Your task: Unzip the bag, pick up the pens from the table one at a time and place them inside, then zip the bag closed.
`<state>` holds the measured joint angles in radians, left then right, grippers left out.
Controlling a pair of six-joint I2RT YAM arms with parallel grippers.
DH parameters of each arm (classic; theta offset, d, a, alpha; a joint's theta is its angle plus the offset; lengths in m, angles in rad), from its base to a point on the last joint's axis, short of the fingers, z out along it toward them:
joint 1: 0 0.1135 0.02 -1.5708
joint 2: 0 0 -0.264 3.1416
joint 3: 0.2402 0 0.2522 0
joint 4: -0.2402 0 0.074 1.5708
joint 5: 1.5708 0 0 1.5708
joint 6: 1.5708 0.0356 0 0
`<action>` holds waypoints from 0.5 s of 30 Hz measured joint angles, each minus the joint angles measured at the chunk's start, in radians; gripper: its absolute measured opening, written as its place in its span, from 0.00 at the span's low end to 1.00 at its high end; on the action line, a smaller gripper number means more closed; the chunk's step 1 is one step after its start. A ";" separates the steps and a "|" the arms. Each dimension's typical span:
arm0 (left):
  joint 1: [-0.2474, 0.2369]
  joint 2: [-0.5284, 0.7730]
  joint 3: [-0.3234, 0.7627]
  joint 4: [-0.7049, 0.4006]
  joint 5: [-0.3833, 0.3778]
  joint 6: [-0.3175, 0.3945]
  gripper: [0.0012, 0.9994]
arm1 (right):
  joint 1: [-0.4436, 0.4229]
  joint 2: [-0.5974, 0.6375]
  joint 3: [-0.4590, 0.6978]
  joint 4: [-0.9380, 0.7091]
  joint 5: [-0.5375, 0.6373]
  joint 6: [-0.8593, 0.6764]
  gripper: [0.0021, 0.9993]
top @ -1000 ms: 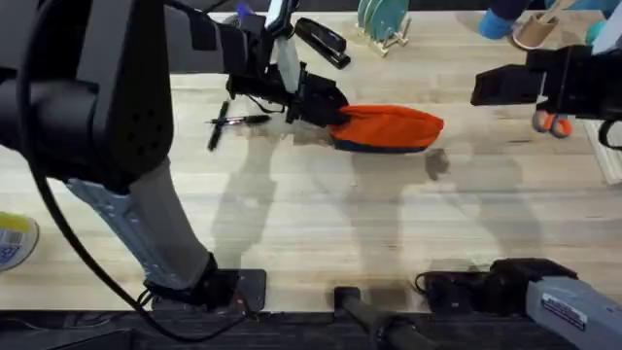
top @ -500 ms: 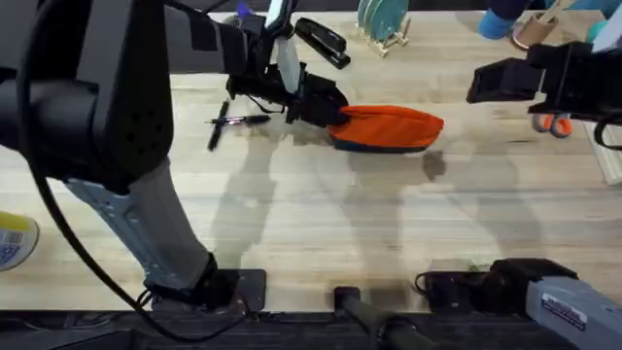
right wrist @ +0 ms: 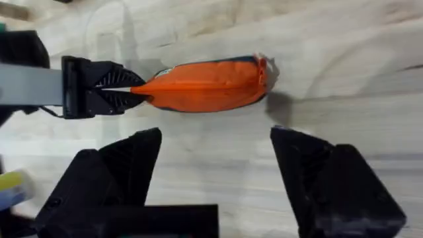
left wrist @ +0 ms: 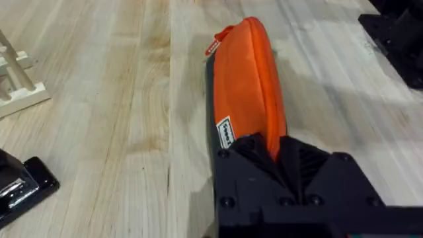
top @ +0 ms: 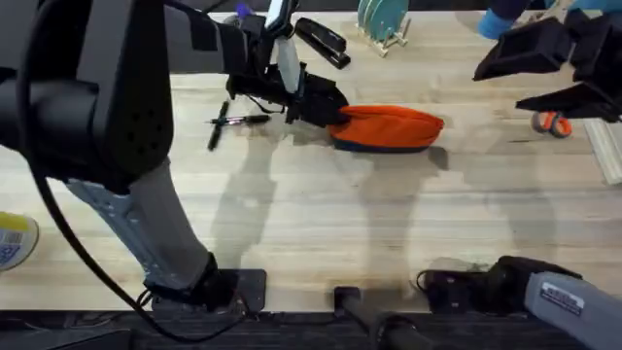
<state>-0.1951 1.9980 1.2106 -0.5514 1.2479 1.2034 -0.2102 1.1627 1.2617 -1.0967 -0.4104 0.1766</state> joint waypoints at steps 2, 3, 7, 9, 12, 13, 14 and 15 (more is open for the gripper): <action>0.000 0.000 0.000 -0.001 0.000 0.000 0.04 | -0.025 0.039 0.000 -0.001 -0.040 -0.003 1.00; 0.000 0.000 0.000 -0.001 0.000 0.000 0.04 | -0.040 0.060 0.000 -0.001 -0.060 -0.005 1.00; 0.000 0.000 0.000 -0.001 0.000 0.000 0.04 | -0.100 0.135 0.000 -0.001 -0.132 -0.028 1.00; 0.000 0.000 0.000 -0.001 0.000 0.000 0.04 | -0.129 0.168 0.000 -0.001 -0.170 -0.053 1.00; 0.000 0.000 0.000 -0.002 0.000 0.000 0.04 | -0.161 0.210 0.000 -0.003 -0.216 -0.093 1.00; 0.000 0.000 0.000 -0.002 0.000 0.000 0.04 | -0.170 0.225 0.000 -0.003 -0.230 -0.109 1.00; 0.000 0.000 0.000 -0.002 0.000 0.000 0.04 | -0.178 0.239 0.000 -0.003 -0.244 -0.124 1.00; 0.000 0.000 0.000 -0.002 0.000 0.000 0.04 | -0.184 0.252 0.000 -0.003 -0.255 -0.138 1.00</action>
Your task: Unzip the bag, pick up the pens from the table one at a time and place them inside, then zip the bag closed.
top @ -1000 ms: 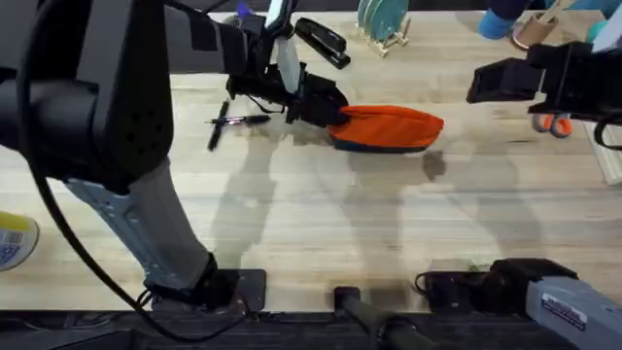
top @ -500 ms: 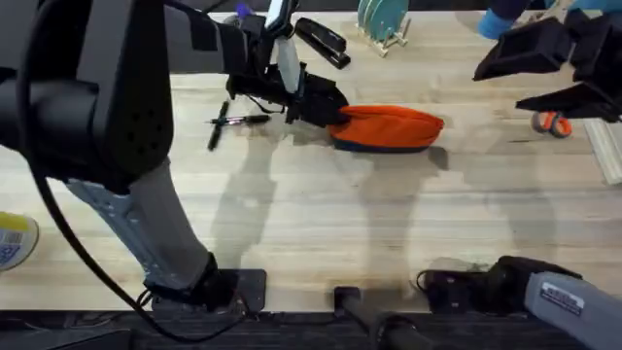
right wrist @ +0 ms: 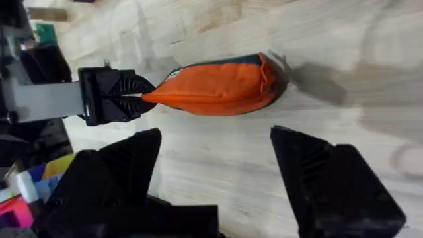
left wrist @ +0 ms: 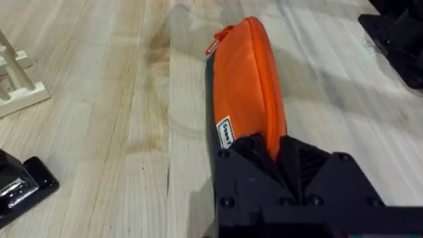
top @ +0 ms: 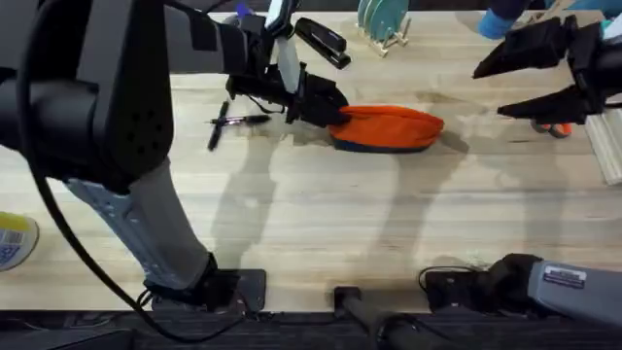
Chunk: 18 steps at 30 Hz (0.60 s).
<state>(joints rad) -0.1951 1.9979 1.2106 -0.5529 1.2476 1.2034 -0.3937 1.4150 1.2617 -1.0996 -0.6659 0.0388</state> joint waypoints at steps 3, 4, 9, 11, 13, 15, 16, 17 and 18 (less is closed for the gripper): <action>0.000 0.000 0.000 0.000 0.000 0.000 0.04 | -0.009 0.047 0.000 0.000 -0.024 -0.040 1.00; 0.000 0.000 0.000 0.000 0.000 0.000 0.04 | -0.010 0.065 0.000 0.000 -0.030 -0.053 1.00; 0.000 0.000 0.000 0.000 0.000 0.000 0.04 | -0.010 0.149 0.000 0.001 -0.043 -0.118 1.00; 0.000 0.000 0.000 0.000 0.000 0.000 0.04 | -0.010 0.182 0.000 0.002 -0.046 -0.144 1.00; 0.000 0.000 0.000 0.000 0.000 0.000 0.04 | -0.010 0.213 0.000 0.002 -0.046 -0.170 1.00; 0.000 0.000 0.000 0.000 0.000 0.000 0.04 | -0.010 0.241 0.000 0.004 -0.056 -0.194 0.99; 0.000 0.000 0.000 0.000 0.000 0.000 0.04 | -0.010 0.253 0.000 0.005 -0.062 -0.204 0.99; 0.000 0.000 0.000 0.000 0.000 0.000 0.04 | -0.010 0.265 0.000 0.006 -0.069 -0.213 0.99; 0.000 0.000 0.000 0.000 0.000 0.000 0.04 | -0.010 0.280 0.000 0.008 -0.076 -0.223 0.99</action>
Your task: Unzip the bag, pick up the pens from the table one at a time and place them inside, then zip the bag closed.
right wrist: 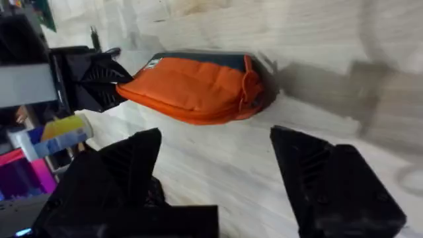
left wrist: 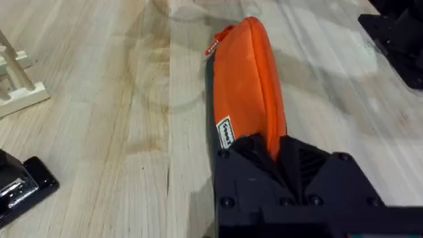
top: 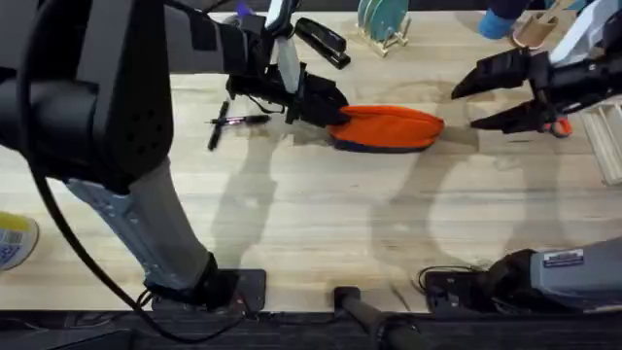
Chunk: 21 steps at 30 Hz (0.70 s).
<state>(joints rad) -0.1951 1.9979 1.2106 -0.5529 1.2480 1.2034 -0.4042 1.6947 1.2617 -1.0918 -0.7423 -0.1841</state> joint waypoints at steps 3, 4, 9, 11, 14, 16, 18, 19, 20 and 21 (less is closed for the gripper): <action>0.000 0.000 0.000 0.000 0.000 0.000 0.04 | 0.000 0.045 0.000 0.003 -0.013 -0.016 0.99; 0.000 0.000 0.000 0.000 0.000 0.000 0.04 | 0.000 0.059 0.000 0.003 -0.015 -0.021 0.99; 0.000 0.000 0.000 0.000 0.000 0.000 0.04 | 0.000 0.123 0.000 0.015 -0.042 -0.041 0.99; 0.000 0.000 0.000 0.000 0.000 0.000 0.04 | 0.000 0.138 0.000 0.028 -0.062 -0.049 0.99; 0.000 0.000 0.000 0.000 0.000 0.000 0.04 | 0.000 0.162 0.000 0.036 -0.081 -0.057 0.99; 0.000 0.000 0.000 0.000 0.000 0.000 0.04 | 0.000 0.183 0.000 0.036 -0.089 -0.057 0.99; 0.000 0.000 0.000 0.000 0.000 0.000 0.04 | 0.000 0.204 0.000 0.043 -0.091 -0.056 0.99; 0.000 0.000 0.000 0.000 0.000 0.000 0.04 | 0.000 0.212 0.000 0.050 -0.092 -0.051 0.99; 0.000 0.000 0.000 0.000 0.000 0.000 0.04 | 0.000 0.219 0.000 0.059 -0.093 -0.046 0.99; 0.000 0.000 0.000 0.000 0.000 0.000 0.04 | 0.000 0.224 0.000 0.065 -0.094 -0.038 0.99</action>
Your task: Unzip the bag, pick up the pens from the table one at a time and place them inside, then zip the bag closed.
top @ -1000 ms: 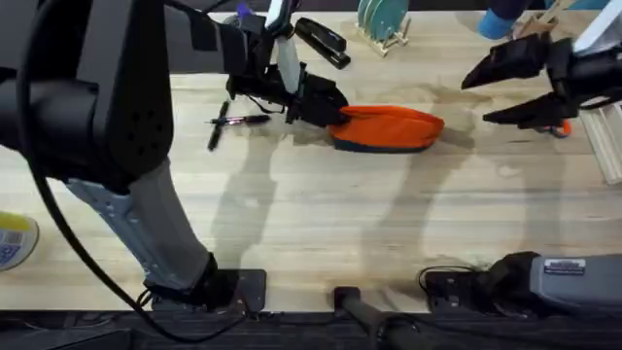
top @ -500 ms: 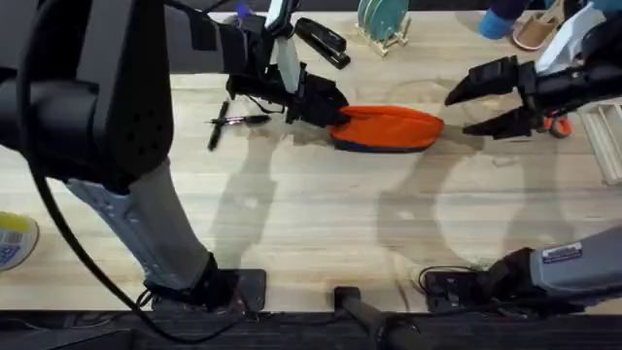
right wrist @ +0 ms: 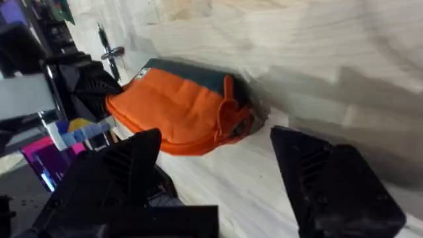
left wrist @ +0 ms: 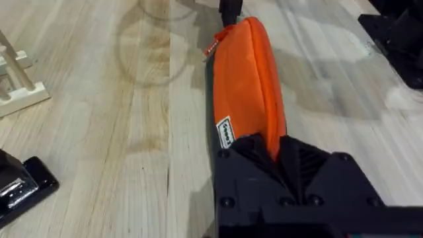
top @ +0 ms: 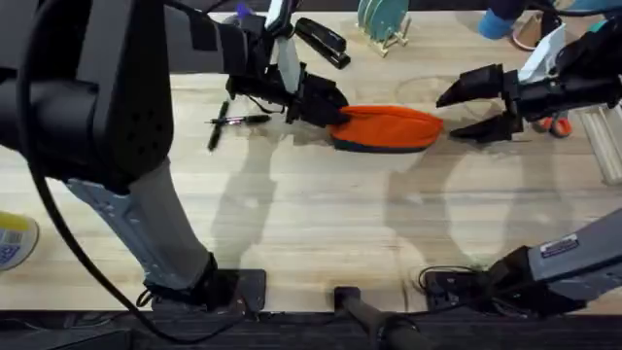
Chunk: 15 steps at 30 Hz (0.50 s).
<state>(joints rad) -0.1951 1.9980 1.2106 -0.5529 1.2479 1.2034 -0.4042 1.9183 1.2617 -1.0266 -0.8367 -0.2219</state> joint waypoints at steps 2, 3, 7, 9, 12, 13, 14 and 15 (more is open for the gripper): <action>0.000 0.000 0.000 0.000 0.000 0.000 0.04 | 0.000 0.004 0.000 0.010 -0.002 0.020 0.99; 0.000 0.000 0.000 0.000 0.000 0.000 0.04 | 0.000 0.003 0.000 0.013 -0.003 0.032 0.99; 0.000 0.000 0.000 0.000 0.000 -0.008 0.04 | 0.000 0.003 0.000 0.017 -0.004 0.068 1.00; 0.000 0.000 0.000 0.000 0.000 -0.011 0.04 | 0.000 0.004 0.000 0.017 -0.006 0.088 1.00; 0.000 0.000 0.000 0.000 0.000 -0.015 0.04 | 0.002 0.003 0.000 0.016 -0.010 0.107 1.00; 0.000 0.000 0.000 0.000 0.000 -0.015 0.04 | 0.003 0.004 0.000 0.016 -0.010 0.113 1.00; 0.000 0.000 0.000 0.000 0.000 -0.015 0.04 | 0.006 0.004 0.000 0.016 -0.010 0.117 1.00; 0.000 0.000 0.000 0.000 0.000 -0.015 0.04 | 0.010 0.003 0.000 0.016 -0.010 0.119 1.00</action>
<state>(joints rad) -0.1951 1.9980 1.2106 -0.5529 1.2476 1.1881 -0.3943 1.9217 1.2617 -1.0103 -0.8463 -0.1025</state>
